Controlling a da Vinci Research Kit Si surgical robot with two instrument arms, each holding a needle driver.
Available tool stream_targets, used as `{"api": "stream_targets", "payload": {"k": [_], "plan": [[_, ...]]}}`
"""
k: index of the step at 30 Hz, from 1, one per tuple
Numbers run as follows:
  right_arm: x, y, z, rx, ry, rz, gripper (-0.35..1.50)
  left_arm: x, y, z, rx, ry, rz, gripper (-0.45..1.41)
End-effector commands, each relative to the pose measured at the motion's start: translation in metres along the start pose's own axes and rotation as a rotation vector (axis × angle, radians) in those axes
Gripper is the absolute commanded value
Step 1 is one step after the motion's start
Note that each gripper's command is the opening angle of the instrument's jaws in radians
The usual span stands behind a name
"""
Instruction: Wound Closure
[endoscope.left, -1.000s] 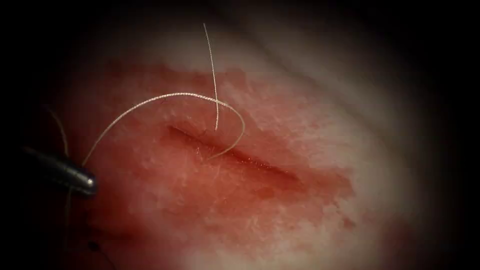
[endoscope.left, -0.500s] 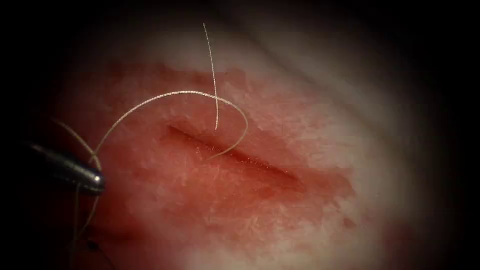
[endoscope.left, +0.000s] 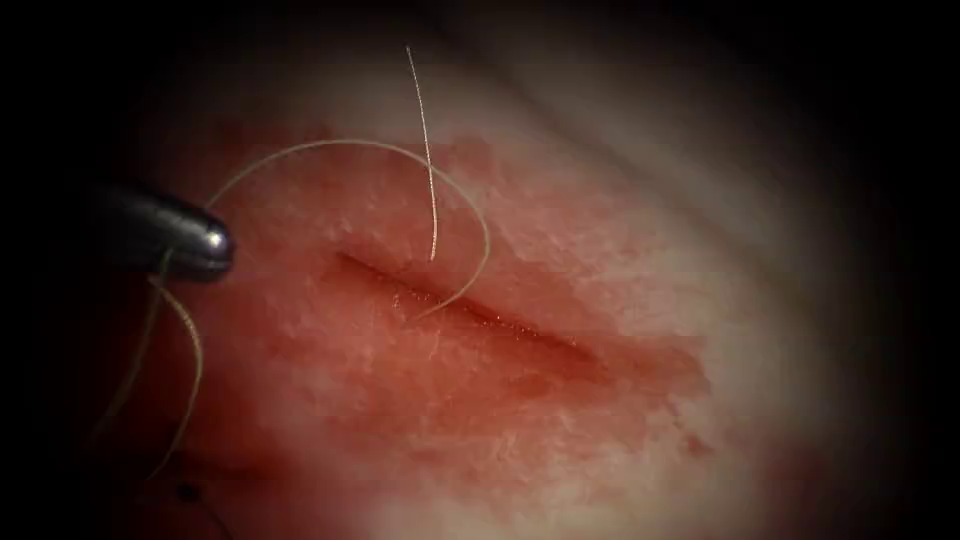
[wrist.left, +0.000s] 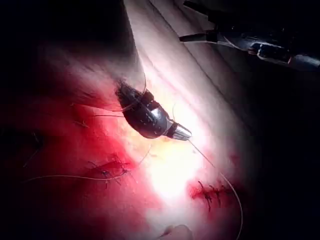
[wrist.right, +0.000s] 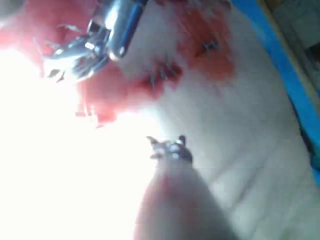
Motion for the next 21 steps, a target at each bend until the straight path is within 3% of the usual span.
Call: {"api": "stream_targets", "payload": {"k": [1, 4, 7, 10, 11, 13, 14, 15, 17, 21], "plan": [[-0.002, -0.0014, -0.0017, -0.001, -0.027, 0.011, 1.47, -0.001, 0.0001, 0.001, 0.001, -0.002, -0.015, -0.35], [-0.0035, -0.0028, -0.003, -0.006, -0.048, 0.021, 1.45, -0.0022, -0.0003, 0.0014, 0.015, -0.022, -0.035, -0.35], [-0.0071, -0.0052, -0.0051, -0.018, -0.078, 0.07, 1.37, -0.0048, -0.0003, 0.0015, 0.031, -0.05, -0.073, -0.35], [-0.0089, -0.0062, -0.0053, -0.031, -0.096, 0.09, 1.37, -0.0056, -0.0002, 0.0015, 0.032, -0.053, -0.085, -0.35], [-0.0118, -0.0086, -0.0047, -0.065, -0.127, 0.097, 1.43, -0.0064, 0.0, 0.0014, 0.027, -0.058, -0.09, -0.35], [-0.0126, -0.0095, -0.0044, -0.071, -0.129, 0.117, 1.45, -0.0066, -0.0001, 0.0014, 0.025, -0.061, -0.095, -0.35], [-0.0165, -0.0142, -0.002, -0.021, -0.19, 0.131, 1.47, -0.0071, -0.0001, 0.0013, 0.022, -0.063, -0.097, -0.35], [-0.0165, -0.0142, -0.002, -0.021, -0.19, 0.131, 1.47, -0.0071, -0.0001, 0.0013, 0.022, -0.063, -0.097, -0.35], [-0.0187, -0.0164, -0.0008, -0.027, -0.201, 0.153, 1.47, -0.0071, 0.0003, 0.0013, 0.023, -0.064, -0.095, -0.35], [-0.0197, -0.0168, -0.0005, -0.043, -0.214, 0.15, 1.47, -0.0068, 0.0007, 0.0012, 0.011, -0.06, -0.094, -0.35]]}}
